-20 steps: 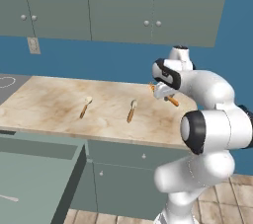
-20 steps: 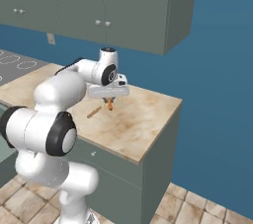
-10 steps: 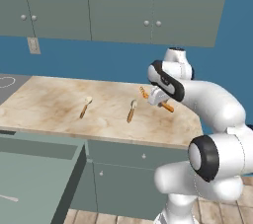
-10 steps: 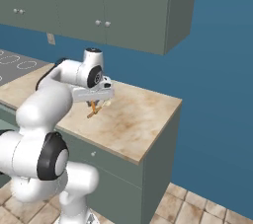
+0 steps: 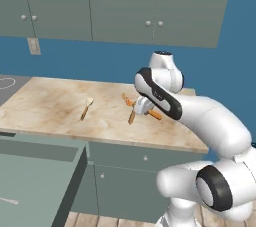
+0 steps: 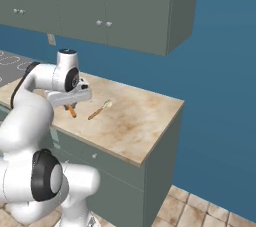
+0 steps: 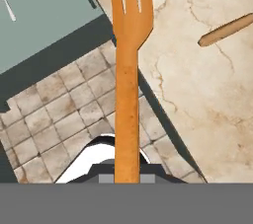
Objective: Organize the utensils by type. Pick up the wooden spoons from the counter and place them in the open cabinet. Then pick up the metallic utensils from the counter and place them in the open drawer.
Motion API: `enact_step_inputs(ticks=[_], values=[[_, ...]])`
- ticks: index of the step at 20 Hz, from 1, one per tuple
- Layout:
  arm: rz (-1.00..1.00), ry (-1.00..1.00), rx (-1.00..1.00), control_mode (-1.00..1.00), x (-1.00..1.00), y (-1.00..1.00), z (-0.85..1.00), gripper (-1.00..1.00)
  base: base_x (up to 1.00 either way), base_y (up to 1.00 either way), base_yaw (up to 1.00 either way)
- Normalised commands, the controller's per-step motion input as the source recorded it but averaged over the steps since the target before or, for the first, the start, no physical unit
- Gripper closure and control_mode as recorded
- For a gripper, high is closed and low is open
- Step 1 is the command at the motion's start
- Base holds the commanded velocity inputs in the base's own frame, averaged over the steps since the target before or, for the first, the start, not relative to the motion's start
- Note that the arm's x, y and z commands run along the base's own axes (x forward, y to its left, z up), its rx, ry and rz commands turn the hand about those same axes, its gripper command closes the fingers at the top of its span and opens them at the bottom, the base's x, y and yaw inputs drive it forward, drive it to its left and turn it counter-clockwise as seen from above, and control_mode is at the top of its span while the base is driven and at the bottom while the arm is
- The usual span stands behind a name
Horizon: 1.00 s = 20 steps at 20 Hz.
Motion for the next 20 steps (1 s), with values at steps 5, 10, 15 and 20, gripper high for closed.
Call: enact_step_inputs(ticks=[5, 10, 15, 20], values=[[0.21, 0.00, 0.00, -1.00, -0.17, 0.91, 0.05, 1.00, 0.00, 0.00, 0.00], [0.18, 0.00, 0.00, -1.00, -0.22, 0.95, 0.00, 1.00, 0.00, 0.00, 0.00], [0.20, 0.01, -0.01, -1.00, -0.33, 0.75, -0.03, 1.00, 0.00, 0.00, 0.00], [0.20, 0.04, 0.00, -1.00, -0.18, 0.49, -0.15, 1.00, 0.00, 0.00, 0.00]])
